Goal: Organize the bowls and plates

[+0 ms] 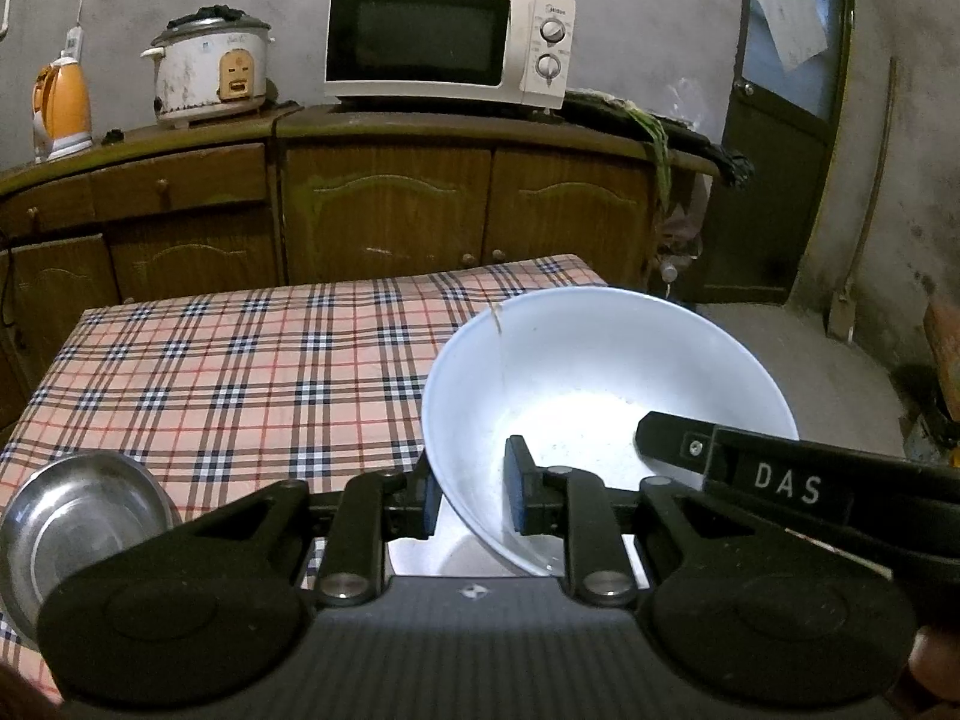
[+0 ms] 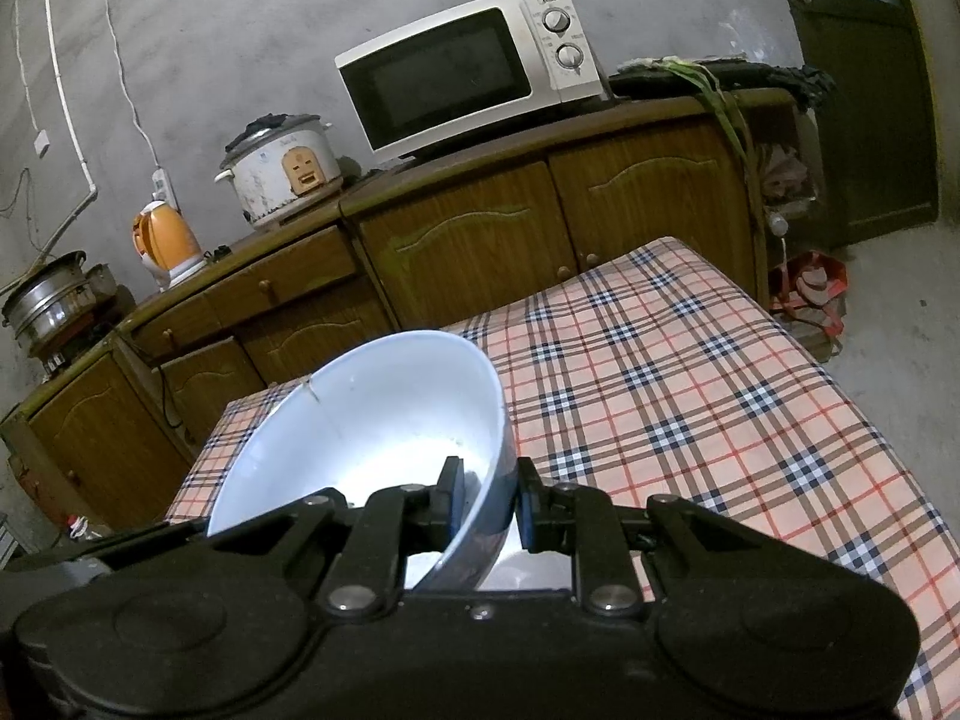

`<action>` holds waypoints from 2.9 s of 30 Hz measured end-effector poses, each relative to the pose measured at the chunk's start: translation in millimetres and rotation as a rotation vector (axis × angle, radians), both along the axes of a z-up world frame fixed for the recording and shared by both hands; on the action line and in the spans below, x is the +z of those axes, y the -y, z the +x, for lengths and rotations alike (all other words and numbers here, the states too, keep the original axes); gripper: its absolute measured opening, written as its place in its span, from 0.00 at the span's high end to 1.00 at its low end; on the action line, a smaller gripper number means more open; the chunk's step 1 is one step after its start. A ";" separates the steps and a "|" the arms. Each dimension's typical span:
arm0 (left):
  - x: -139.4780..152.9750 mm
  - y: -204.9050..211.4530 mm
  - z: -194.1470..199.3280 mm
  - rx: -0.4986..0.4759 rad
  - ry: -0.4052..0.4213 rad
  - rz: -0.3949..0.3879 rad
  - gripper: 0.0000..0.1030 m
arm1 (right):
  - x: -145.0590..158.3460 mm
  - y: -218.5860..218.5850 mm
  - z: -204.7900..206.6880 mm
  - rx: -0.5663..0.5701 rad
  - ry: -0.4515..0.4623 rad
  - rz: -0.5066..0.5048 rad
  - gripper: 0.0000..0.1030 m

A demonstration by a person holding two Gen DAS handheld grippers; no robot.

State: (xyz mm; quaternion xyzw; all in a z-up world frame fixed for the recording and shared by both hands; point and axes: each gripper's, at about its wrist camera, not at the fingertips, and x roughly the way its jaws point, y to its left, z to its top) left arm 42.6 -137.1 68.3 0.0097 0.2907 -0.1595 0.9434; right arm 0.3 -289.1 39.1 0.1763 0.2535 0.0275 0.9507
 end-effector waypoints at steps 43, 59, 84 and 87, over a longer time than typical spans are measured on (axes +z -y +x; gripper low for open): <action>-20.8 4.3 5.7 -0.009 -0.065 0.018 0.79 | -15.7 0.6 6.1 0.000 -0.080 0.014 0.77; -28.7 6.7 6.7 -0.018 -0.088 0.033 0.79 | -26.2 2.4 6.9 0.004 -0.109 0.021 0.77; -51.2 9.3 21.0 -0.025 -0.121 0.076 0.79 | -58.7 6.3 25.8 0.020 -0.145 0.062 0.77; -55.0 10.1 23.5 -0.023 -0.129 0.084 0.79 | -63.2 6.8 29.0 0.023 -0.154 0.065 0.77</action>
